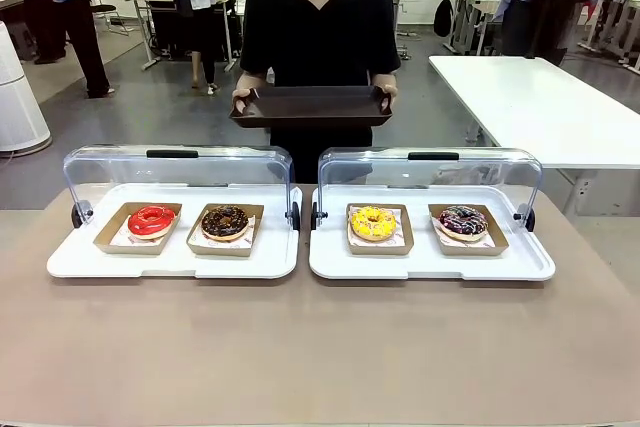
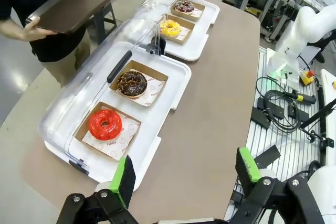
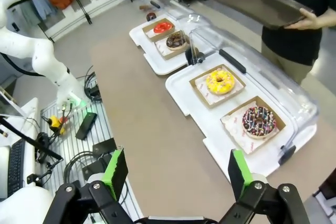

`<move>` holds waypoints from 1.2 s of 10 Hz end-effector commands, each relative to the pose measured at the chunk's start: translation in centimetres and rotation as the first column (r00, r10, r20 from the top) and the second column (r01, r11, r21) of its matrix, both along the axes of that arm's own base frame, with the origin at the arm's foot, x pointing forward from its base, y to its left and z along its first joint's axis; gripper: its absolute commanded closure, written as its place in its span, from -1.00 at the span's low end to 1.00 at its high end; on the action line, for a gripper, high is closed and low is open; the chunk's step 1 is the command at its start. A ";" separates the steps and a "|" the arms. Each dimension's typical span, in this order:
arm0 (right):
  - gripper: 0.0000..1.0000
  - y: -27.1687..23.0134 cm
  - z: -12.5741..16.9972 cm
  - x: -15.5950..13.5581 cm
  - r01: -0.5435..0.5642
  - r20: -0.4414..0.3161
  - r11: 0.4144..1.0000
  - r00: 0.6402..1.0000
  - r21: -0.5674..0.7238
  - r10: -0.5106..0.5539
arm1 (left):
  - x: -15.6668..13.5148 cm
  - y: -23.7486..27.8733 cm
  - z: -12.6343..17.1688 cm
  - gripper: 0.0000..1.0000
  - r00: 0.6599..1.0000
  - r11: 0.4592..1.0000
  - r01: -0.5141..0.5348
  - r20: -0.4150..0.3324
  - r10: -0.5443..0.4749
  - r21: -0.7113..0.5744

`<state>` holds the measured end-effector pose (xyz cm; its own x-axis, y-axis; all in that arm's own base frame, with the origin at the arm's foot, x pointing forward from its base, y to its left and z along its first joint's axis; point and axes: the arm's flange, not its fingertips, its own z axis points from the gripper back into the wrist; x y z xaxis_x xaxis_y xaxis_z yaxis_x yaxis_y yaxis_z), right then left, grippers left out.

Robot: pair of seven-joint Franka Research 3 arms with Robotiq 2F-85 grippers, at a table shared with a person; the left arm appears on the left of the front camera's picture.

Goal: Provide the desired donut to the person.
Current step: Pick up and lift the Paper togo box containing the Donut pointed at by the person.

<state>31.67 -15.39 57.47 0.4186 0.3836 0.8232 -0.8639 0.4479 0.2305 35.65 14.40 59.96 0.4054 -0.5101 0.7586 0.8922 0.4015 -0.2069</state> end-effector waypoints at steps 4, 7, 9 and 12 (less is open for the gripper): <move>-1.00 0.4 0.1 0.0 -0.011 0.000 1.000 1.000 -0.006 0.011 | -0.4 0.6 -0.4 -1.00 1.000 1.000 -0.010 -0.011 0.010 -0.006; -1.00 0.4 0.1 0.0 -0.011 0.000 1.000 1.000 -0.006 0.011 | -0.4 0.6 -0.4 -1.00 1.000 1.000 -0.010 -0.011 0.010 -0.006; -1.00 0.4 0.1 0.0 -0.011 0.000 1.000 1.000 -0.006 0.011 | -0.4 0.6 -0.4 -1.00 1.000 1.000 -0.010 -0.011 0.010 -0.006; -1.00 0.4 0.1 0.0 -0.011 0.000 1.000 1.000 -0.006 0.011 | -0.4 0.6 -0.4 -1.00 1.000 1.000 -0.010 -0.011 0.010 -0.006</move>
<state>31.58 -14.98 57.57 0.4216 0.4040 0.8118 -0.8653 0.4468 0.2271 35.19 14.93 59.36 0.4208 -0.5073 0.7520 0.8861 0.4075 -0.2209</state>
